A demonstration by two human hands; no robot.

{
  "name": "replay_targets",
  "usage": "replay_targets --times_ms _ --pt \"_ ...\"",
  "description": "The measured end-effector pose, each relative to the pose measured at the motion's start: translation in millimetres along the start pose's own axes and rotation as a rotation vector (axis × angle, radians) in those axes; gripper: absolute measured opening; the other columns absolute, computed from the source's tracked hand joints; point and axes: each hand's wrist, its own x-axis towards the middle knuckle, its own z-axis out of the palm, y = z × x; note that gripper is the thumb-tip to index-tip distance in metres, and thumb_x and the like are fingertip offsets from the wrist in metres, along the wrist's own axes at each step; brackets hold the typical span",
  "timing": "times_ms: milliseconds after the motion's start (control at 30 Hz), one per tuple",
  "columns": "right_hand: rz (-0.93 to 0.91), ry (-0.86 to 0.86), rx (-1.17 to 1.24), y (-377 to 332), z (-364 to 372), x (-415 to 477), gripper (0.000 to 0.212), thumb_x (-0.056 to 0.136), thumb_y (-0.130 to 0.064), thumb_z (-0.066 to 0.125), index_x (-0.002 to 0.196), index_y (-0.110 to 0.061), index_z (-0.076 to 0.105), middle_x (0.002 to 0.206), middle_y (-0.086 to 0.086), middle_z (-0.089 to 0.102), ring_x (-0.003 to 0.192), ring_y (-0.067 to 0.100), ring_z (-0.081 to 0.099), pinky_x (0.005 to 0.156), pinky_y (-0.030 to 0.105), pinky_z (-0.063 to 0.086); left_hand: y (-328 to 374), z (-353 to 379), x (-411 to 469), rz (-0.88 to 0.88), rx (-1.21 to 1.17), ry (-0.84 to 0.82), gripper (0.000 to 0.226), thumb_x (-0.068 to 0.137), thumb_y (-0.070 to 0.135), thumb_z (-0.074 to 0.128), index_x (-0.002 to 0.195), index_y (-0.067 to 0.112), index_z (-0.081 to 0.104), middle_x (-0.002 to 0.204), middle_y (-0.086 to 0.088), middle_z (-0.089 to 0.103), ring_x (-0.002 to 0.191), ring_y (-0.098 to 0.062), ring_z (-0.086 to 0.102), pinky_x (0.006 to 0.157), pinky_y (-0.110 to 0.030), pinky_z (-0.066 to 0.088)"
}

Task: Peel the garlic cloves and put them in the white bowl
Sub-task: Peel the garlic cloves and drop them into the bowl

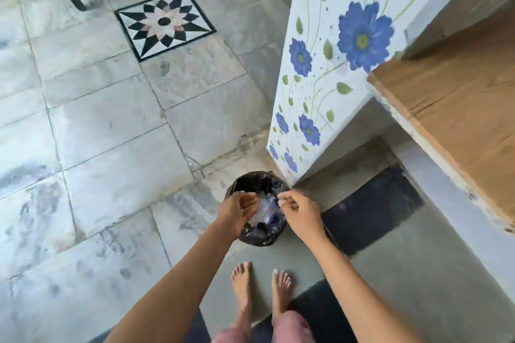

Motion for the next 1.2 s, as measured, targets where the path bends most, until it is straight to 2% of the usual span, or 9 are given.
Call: replay_targets --times_ms 333,467,600,767,833,900,967,1067,1200 --pt "0.270 -0.087 -0.028 185.9 143.9 166.3 0.018 0.092 -0.015 0.054 0.102 -0.013 0.068 0.097 0.001 0.066 0.088 0.012 0.057 0.080 0.022 0.044 -84.4 -33.7 312.2 -0.149 0.156 0.145 0.029 0.099 0.012 0.037 0.080 0.002 0.057 0.073 -0.008 0.052 0.060 -0.014 0.048 0.047 -0.018 0.048" --pt "0.318 -0.141 -0.048 235.0 180.3 192.0 0.019 0.093 -0.016 0.053 0.104 -0.014 0.068 0.096 0.000 0.064 0.087 0.012 0.056 0.072 0.020 0.039 -110.9 -42.1 368.0 -0.207 0.115 0.025 0.031 0.103 0.037 0.026 0.107 0.019 0.051 0.090 0.000 0.054 0.089 -0.018 0.052 0.085 -0.033 0.039" --pt "0.314 -0.092 -0.018 250.7 202.7 198.8 0.024 0.095 -0.016 0.048 0.108 -0.013 0.068 0.107 0.004 0.068 0.100 0.017 0.061 0.077 0.020 0.041 -127.8 -53.9 388.2 -0.254 0.022 0.030 0.049 0.102 0.040 0.020 0.143 0.019 0.037 0.146 -0.003 0.039 0.134 -0.025 0.037 0.109 -0.040 0.024" --pt "-0.028 -0.417 -0.298 249.2 228.1 188.5 0.048 0.097 -0.016 0.038 0.146 -0.018 0.034 0.150 0.002 0.036 0.137 0.017 0.033 0.108 0.030 0.027 -131.4 -40.5 381.5 -0.238 -0.051 0.020 0.046 0.102 0.038 0.027 0.129 0.005 0.047 0.119 -0.013 0.056 0.105 -0.025 0.054 0.092 -0.037 0.042" --pt "-0.011 -0.613 -0.621 263.6 230.9 188.0 0.058 0.095 -0.016 0.038 0.150 -0.019 0.019 0.156 -0.001 0.021 0.143 0.016 0.017 0.114 0.033 0.013 -126.6 -40.8 379.5 -0.182 -0.017 -0.022 0.052 0.102 0.039 0.024 0.135 0.005 0.044 0.139 -0.008 0.047 0.128 -0.022 0.043 0.109 -0.038 0.032" --pt "0.116 -0.615 -0.760 271.1 226.2 193.6 0.054 0.096 -0.017 0.038 0.148 -0.015 0.024 0.154 0.003 0.026 0.141 0.020 0.024 0.113 0.035 0.018 -121.5 -45.3 379.4 -0.103 0.011 -0.091 0.055 0.103 0.039 0.017 0.147 0.009 0.030 0.155 -0.003 0.027 0.144 -0.018 0.021 0.117 -0.038 0.016" --pt "0.220 -0.409 -0.457 261.5 225.5 198.0 0.047 0.099 -0.019 0.037 0.146 -0.015 0.031 0.151 0.006 0.034 0.136 0.023 0.034 0.106 0.034 0.029 -118.5 -49.4 382.4 -0.096 0.030 -0.064 0.054 0.103 0.038 0.016 0.148 0.010 0.029 0.155 -0.004 0.026 0.144 -0.018 0.019 0.116 -0.037 0.016" --pt "0.120 -0.305 0.130 236.8 240.3 199.0 0.045 0.102 -0.032 0.031 0.146 -0.023 0.031 0.153 -0.003 0.028 0.142 0.008 0.021 0.115 0.025 0.017 -116.5 -42.2 387.9 -0.197 -0.023 -0.030 0.055 0.102 0.040 0.022 0.143 0.008 0.039 0.146 -0.013 0.042 0.135 -0.027 0.038 0.111 -0.040 0.028" --pt "0.155 -0.440 -0.033 249.0 255.3 199.9 0.048 0.101 -0.043 0.019 0.148 -0.031 0.023 0.157 -0.008 0.017 0.145 0.007 0.008 0.119 0.035 0.006 -123.0 -45.9 393.8 -0.151 -0.098 -0.004 0.054 0.101 0.042 0.024 0.145 0.013 0.034 0.151 -0.009 0.035 0.139 -0.026 0.032 0.110 -0.039 0.026"
